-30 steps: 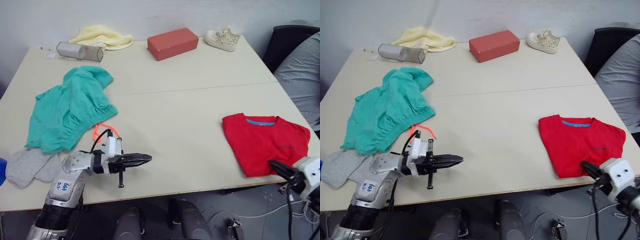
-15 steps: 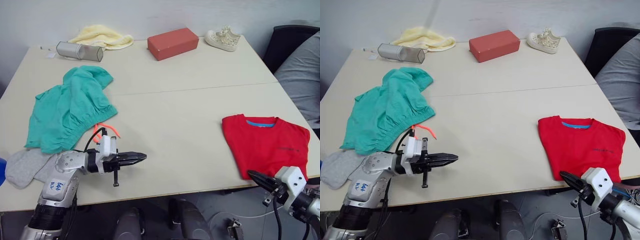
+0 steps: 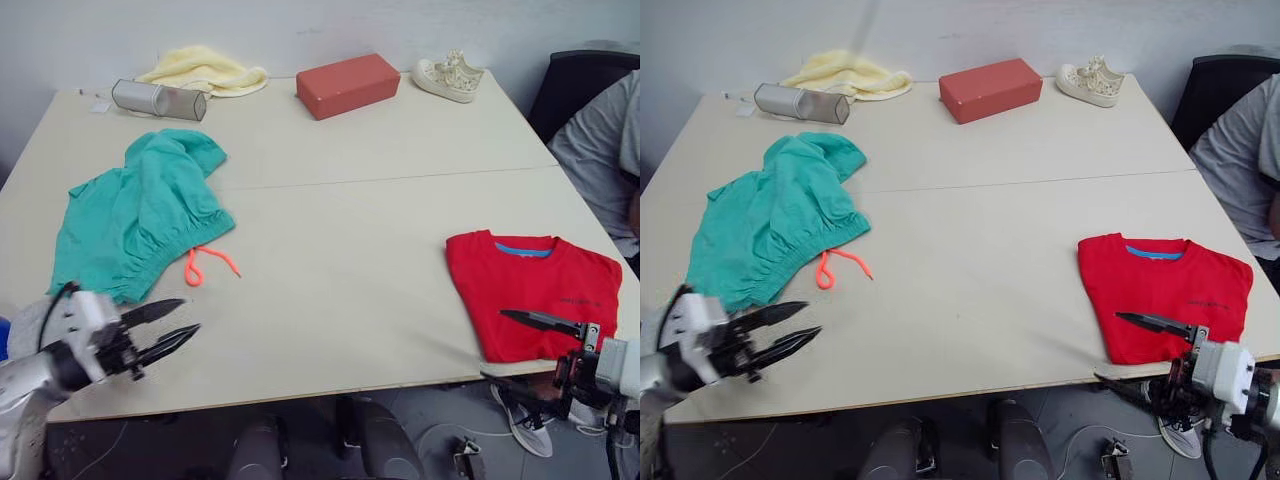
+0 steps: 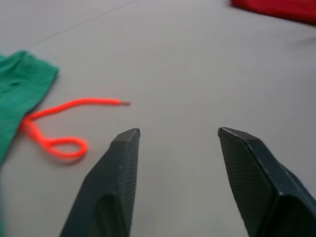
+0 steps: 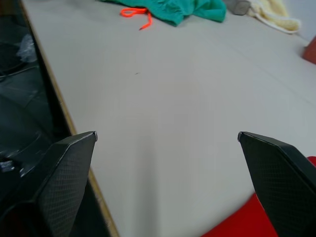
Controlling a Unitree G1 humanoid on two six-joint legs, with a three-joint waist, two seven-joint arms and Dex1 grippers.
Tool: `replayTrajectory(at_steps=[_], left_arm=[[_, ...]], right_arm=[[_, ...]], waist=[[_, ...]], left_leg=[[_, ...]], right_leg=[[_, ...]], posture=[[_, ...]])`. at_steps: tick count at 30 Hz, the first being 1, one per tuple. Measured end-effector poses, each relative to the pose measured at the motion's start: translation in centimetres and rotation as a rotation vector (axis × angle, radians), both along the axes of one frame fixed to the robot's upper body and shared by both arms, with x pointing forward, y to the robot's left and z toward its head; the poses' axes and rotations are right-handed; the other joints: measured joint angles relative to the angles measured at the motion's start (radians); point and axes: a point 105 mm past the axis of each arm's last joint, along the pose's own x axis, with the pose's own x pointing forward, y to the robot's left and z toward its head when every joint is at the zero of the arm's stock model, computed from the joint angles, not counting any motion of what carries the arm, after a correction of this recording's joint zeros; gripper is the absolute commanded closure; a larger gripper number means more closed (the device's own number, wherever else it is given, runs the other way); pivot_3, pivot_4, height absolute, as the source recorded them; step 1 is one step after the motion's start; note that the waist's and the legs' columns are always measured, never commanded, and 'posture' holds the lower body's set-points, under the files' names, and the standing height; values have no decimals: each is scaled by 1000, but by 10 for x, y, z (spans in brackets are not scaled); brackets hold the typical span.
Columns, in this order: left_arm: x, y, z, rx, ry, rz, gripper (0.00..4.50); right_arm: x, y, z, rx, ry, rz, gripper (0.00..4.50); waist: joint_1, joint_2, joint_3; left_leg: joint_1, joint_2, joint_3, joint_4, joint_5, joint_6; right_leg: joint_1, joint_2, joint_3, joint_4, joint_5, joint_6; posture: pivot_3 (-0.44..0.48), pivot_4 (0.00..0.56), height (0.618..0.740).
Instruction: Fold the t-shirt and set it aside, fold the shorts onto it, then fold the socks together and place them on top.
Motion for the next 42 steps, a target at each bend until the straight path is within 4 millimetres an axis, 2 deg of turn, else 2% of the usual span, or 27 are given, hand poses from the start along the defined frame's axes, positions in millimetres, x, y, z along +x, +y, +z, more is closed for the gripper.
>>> replayTrajectory(at_steps=[2,5,6,7,10,13,15,16,18,21,23,26,28,30,32,37,39,42], left_arm=[[-18,21,-6,6,26,108,115],[-42,52,-16,12,65,252,51],[-50,63,-18,11,74,305,51],[-56,70,-19,10,80,339,51],[-71,76,-21,18,100,364,51],[-78,75,-24,-4,94,382,51],[-78,75,-23,-8,87,384,51],[-78,75,-22,-6,79,381,51],[-75,74,-20,-6,59,376,51],[-66,74,-13,-5,15,364,51],[-61,73,-10,2,-1,351,51],[-54,69,-9,-1,-9,326,51],[-46,62,-10,-13,-15,295,51],[-38,56,-10,-21,-16,262,51],[-34,52,-7,-17,-26,240,51],[-29,47,-5,-11,-40,218,51],[-26,47,-3,-5,-43,212,51],[-25,48,-1,3,-41,206,51]], right_arm=[[-1,-3,-4,9,25,5,0],[1,-10,-11,-7,50,-9,0],[2,-15,-14,-19,54,-21,0],[3,-18,-16,-25,55,-28,0],[7,-19,-20,-33,55,-21,0],[10,-13,-24,-34,59,15,0],[12,-8,-27,-24,67,33,0],[14,-5,-27,-20,65,44,0],[18,2,-23,5,57,48,0],[32,18,-7,98,10,11,0],[36,27,0,119,-4,14,0],[40,30,5,146,1,-9,0],[42,30,4,156,13,-28,0],[44,30,4,158,21,-39,0],[46,31,5,157,15,-45,0],[47,35,4,158,16,-26,0],[46,38,2,165,24,-14,0],[46,39,2,168,22,-16,0]], waist=[[-1,0,0],[-2,-2,1],[-2,-3,2],[-2,-4,2],[-2,-6,3],[-3,-3,5],[-3,-1,5],[-3,0,6],[-3,1,7],[-5,0,6],[-3,-2,5],[-1,-3,5],[0,-2,5],[-7,5,9],[-8,7,10],[13,11,14],[21,14,15],[23,14,15]], left_leg=[[0,0,0,0,-1,-1],[1,0,0,1,-4,-6],[1,0,-1,2,-4,-6],[1,0,-2,3,-4,-6],[0,0,-4,4,-4,-6],[-2,1,-11,2,-5,-6],[-5,3,-16,1,-5,-6],[-4,5,-16,0,-7,-5],[-2,6,-15,0,-10,-5],[0,6,-11,1,-15,-8],[-1,6,-10,1,-15,-7],[1,6,-9,4,-17,-10],[0,1,-24,2,-14,-9],[-1,-4,-45,2,-8,-8],[1,-7,-57,4,-4,-8],[0,-4,-56,8,-5,-14],[-2,1,-59,7,-5,-14],[0,2,-56,5,-5,-14]], right_leg=[[0,0,0,-1,-1,-1],[0,0,-1,-1,-4,-5],[0,0,-1,-1,-12,-18],[0,0,-1,-1,-12,-19],[0,1,-1,-4,-11,-17],[1,7,-4,-22,-5,-13],[5,14,-3,-32,1,-11],[13,16,-2,-35,2,-10],[14,16,-1,-34,2,-11],[10,15,1,-22,4,-2],[3,14,1,-13,1,-3],[-1,14,2,1,-8,-7],[5,6,-13,4,-13,-7],[20,-4,-35,1,-15,-7],[27,-10,-48,2,-15,-8],[28,-5,-47,-5,-17,-10],[31,5,-45,-20,-14,-17],[32,6,-41,-21,-12,-14]], posture=[[0,150,740],[0,150,740],[0,150,740],[0,150,740],[0,150,740],[0,150,740],[0,150,740],[0,150,740],[0,150,740],[0,150,740],[0,150,740],[0,150,740],[0,150,740],[0,150,740],[0,150,740],[0,150,740],[0,150,740],[0,150,740]])
